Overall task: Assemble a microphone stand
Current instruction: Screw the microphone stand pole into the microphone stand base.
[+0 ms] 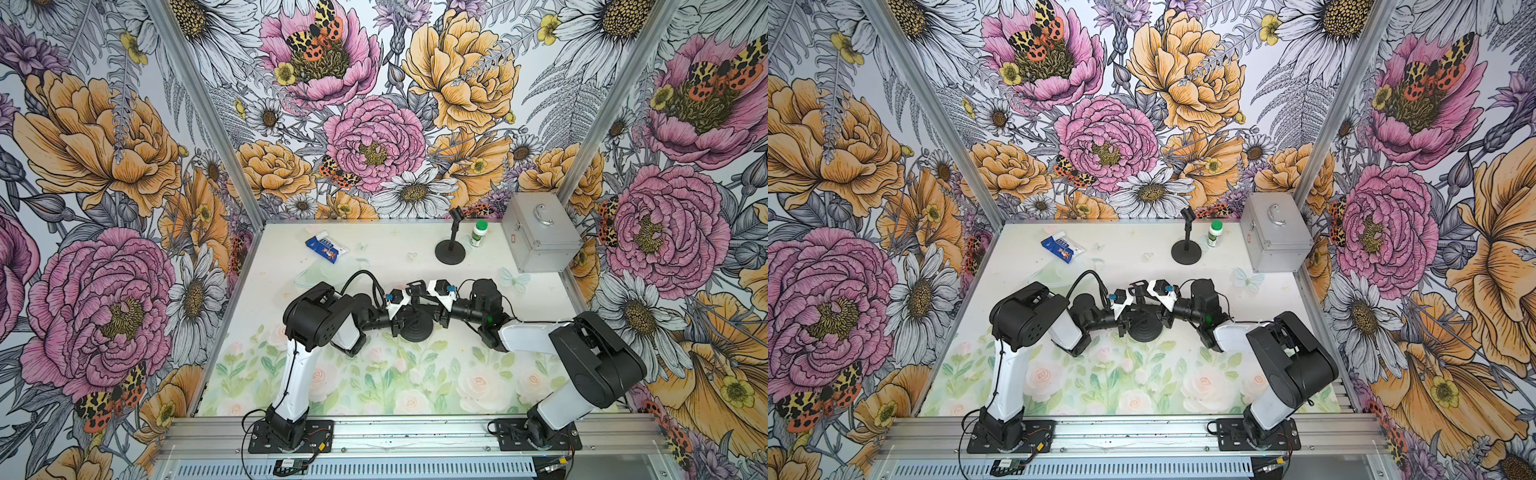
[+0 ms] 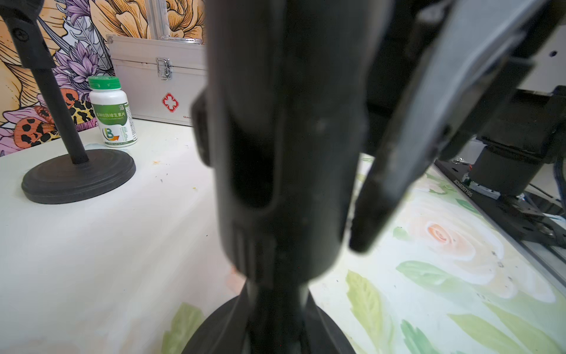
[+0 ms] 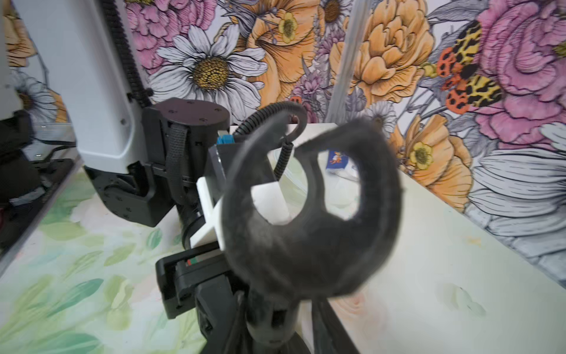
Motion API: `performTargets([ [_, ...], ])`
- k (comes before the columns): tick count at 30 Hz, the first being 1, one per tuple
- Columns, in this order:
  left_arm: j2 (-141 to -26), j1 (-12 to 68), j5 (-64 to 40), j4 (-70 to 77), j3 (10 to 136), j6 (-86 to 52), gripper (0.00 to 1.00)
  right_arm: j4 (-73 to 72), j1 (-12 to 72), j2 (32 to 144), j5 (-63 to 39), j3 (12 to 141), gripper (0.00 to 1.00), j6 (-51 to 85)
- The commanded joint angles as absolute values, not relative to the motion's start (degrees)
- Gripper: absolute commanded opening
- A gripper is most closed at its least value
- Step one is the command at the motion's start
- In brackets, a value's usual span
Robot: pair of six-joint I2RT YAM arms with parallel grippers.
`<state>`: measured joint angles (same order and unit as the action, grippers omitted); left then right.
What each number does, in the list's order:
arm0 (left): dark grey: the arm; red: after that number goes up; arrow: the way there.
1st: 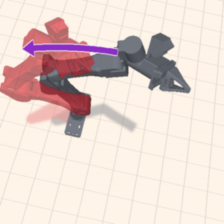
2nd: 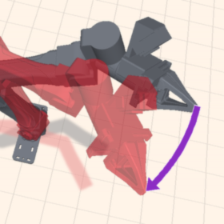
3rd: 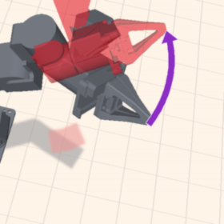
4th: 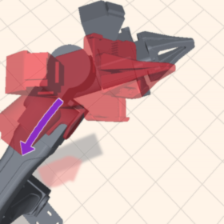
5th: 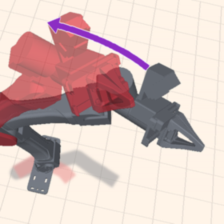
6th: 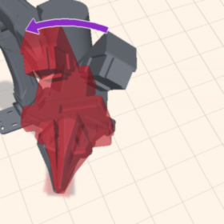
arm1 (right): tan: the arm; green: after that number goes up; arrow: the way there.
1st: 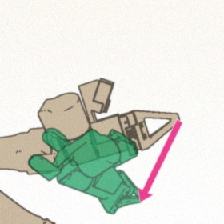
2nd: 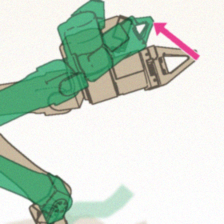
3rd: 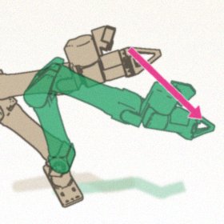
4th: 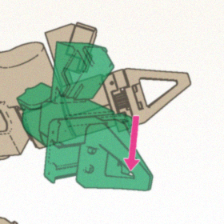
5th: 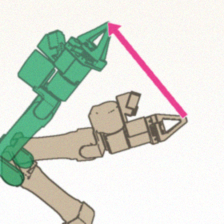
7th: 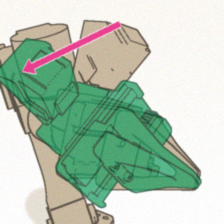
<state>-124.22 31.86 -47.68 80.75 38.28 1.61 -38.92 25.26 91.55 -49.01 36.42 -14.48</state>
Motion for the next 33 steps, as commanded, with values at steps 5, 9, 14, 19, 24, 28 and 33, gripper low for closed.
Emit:
performTargets([
  [5,-125.2,31.6,-49.1,80.9,38.4,1.0,0.14,-16.2,23.0,97.4,-68.0,46.8,0.41,-26.0],
  [9,-125.2,31.6,-49.2,80.9,38.5,1.0,0.13,-14.4,23.2,100.1,-67.2,50.4,0.36,-24.6],
  [14,-125.2,31.6,-49.1,80.9,38.4,1.0,0.15,-16.1,23.6,98.0,-59.5,47.6,0.11,-22.9],
  [19,-125.1,31.6,-48.7,80.9,38.1,1.1,0.18,-48.2,27.1,93.4,-28.6,31.0,0.0,-1.8],
  [24,-125.1,31.6,-48.1,80.9,38.1,1.0,0.22,-61.9,39.9,90.5,13.6,20.8,0.0,3.7],
  [28,-125.1,31.3,-48.0,80.9,38.2,0.7,0.23,-59.3,41.4,90.9,9.7,22.4,0.0,1.4],
  [33,-125.2,31.5,-48.2,80.9,38.3,0.7,0.14,-54.6,36.4,89.7,-20.7,24.0,0.31,-7.7],
])
